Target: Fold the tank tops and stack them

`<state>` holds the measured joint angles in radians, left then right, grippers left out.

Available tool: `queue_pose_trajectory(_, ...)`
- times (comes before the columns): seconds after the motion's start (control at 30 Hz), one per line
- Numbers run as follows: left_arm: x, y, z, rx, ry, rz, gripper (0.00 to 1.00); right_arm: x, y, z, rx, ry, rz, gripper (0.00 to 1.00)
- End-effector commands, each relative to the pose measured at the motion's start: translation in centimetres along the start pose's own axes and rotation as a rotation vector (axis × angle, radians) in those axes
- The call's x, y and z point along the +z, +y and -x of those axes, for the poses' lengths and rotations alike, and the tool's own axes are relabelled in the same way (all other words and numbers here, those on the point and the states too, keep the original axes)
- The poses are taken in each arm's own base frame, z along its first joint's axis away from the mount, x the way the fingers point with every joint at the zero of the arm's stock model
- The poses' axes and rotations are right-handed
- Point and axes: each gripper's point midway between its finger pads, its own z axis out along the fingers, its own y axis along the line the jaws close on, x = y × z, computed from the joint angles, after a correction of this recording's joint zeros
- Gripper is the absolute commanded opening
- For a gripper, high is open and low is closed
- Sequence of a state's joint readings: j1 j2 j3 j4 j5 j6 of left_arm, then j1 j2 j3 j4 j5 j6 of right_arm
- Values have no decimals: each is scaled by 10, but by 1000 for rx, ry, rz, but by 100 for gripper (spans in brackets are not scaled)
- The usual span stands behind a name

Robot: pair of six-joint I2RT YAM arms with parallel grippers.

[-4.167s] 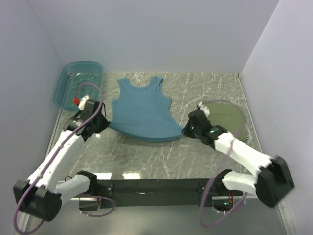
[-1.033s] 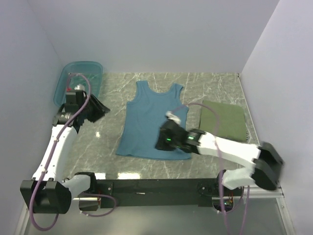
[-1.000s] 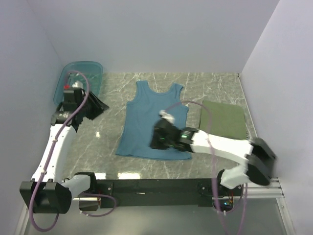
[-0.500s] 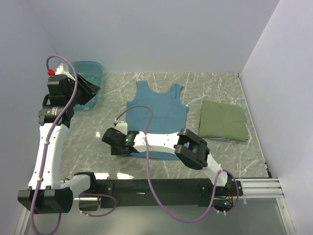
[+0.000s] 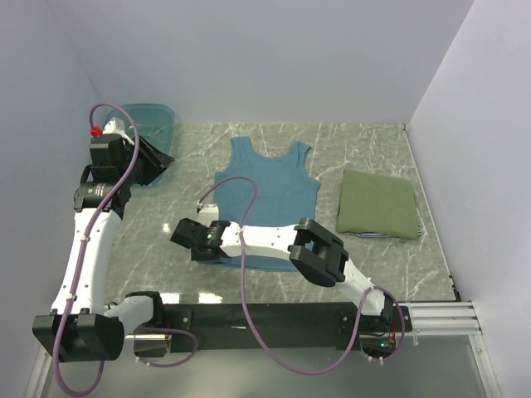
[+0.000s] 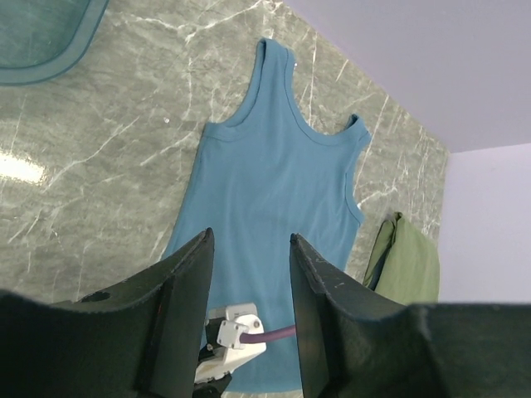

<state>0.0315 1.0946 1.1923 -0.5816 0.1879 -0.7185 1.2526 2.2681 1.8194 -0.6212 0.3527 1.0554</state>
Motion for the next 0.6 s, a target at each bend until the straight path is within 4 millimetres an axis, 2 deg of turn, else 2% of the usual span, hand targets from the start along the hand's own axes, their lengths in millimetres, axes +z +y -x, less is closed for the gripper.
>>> queue_pose_trajectory(0.0, 0, -8, 5, 26, -22, -50, 47, -11, 10, 15, 6, -65, 2, 40)
queue_pose_trajectory(0.13, 4, -4, 4, 23, -21, -40, 47, 1, 12, 5, -12, -32, -7, 40)
queue_pose_trajectory(0.3, 11, 2, -1, 17, -8, -25, 47, 4, 17, -5, -45, -6, -10, 42)
queue_pose_trajectory(0.43, 18, 6, -3, 11, 6, -14, 46, 14, 9, -23, -63, 46, -22, 40)
queue_pose_trajectory(0.57, 29, 16, -9, -7, 18, 12, 47, 14, -2, -45, -120, 118, -3, 3)
